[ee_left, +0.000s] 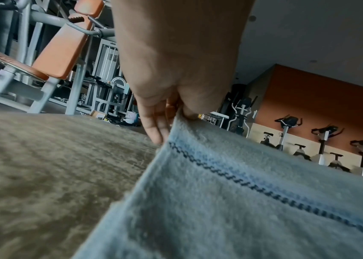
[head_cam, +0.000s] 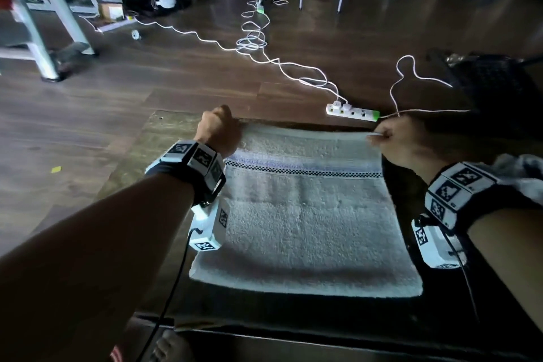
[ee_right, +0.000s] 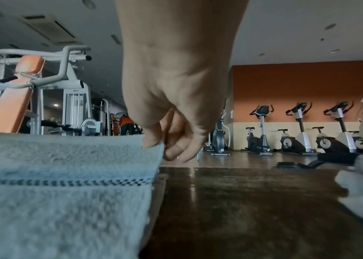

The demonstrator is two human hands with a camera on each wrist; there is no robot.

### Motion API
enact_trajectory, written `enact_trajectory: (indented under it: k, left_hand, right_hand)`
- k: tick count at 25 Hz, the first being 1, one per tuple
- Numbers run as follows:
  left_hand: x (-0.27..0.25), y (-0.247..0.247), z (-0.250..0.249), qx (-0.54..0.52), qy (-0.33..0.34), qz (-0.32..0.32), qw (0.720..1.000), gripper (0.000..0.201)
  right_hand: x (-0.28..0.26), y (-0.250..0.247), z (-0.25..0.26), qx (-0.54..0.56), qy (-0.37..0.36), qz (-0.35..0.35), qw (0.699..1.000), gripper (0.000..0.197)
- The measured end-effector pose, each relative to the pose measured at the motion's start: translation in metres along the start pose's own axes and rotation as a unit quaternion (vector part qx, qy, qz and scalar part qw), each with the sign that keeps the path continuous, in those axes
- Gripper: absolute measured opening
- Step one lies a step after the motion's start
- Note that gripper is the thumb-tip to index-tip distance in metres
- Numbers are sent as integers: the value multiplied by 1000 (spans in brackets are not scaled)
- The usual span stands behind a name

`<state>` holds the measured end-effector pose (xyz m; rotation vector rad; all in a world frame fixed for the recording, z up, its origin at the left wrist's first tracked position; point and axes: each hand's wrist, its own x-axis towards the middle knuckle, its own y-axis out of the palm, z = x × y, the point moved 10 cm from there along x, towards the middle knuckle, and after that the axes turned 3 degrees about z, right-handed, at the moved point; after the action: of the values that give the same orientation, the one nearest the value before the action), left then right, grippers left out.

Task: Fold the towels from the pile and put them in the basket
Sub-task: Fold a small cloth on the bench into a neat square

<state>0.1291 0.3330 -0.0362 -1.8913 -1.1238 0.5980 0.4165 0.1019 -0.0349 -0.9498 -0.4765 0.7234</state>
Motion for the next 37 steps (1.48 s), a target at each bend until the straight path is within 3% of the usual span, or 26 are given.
enact_trajectory:
  k: [3,7,16,18,21,22,24,27,32,37]
  left_hand:
    - [19,31,10,91,36,41,994,28]
    - [5,36,13,41,84,30,995,20]
    - [-76,-12,-13,32,93,27,995,10]
    - [-97,-18,-13,73,103,53,991,12]
    - [-130,-5,-11,133,80,142,978,26]
    - [-140,-4,-18,123,89,144,978,28]
    - [-170,-8,-59,58,189,95,976,27]
    - [-220,-2,-112,-137,341,78,927,26]
    - [-220,34,-116,-136,346,67,926,25]
    - [-215,38,-124,-112,339,48,933,13]
  right_hand:
    - [12,29,-7,-24,-9,13,1000,13]
    - [-1,45,-11,-22,-20,12,999,10]
    - [-79,-14,26,87,-105,2,991,13]
    - [-107,-26,31,103,-113,18,988,13]
    - [-154,-25,41,143,-132,51,979,21]
    - [-165,-21,45,158,-139,58,976,21]
    - [-189,-14,56,179,-154,54,970,20]
    - [-202,-7,66,196,-165,36,966,31]
    - [-208,0,68,226,-163,37,960,43]
    - [-200,4,76,248,-183,39,951,44]
